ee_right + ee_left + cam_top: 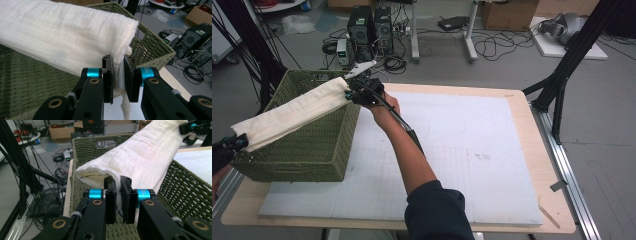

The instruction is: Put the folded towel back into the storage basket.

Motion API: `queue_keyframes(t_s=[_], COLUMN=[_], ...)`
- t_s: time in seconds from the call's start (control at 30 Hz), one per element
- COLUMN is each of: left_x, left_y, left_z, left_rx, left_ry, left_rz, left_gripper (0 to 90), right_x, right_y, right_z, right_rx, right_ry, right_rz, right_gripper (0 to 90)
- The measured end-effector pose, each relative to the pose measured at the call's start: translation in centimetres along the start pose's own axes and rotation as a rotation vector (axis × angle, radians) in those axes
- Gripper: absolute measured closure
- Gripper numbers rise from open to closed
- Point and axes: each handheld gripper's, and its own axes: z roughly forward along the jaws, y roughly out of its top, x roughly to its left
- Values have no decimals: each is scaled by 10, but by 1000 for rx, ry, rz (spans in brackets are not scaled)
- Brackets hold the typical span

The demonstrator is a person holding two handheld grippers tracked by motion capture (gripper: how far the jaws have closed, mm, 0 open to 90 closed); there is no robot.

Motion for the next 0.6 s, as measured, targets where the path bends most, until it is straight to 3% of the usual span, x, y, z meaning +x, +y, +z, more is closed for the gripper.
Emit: queue_keyframes(t_s=[0.37,0.6], left_x=[-1,2], left_y=[-3,-5], left_z=[1,3], left_rx=[-3,-1], left_ry=[8,25], left_rz=[2,-6], left_gripper=[834,834], right_x=[-6,-5], right_y=[22,24], right_z=[31,38], right_rx=[6,12], right_ry=[-27,-33], right_rz=[20,19], right_gripper=[799,799])
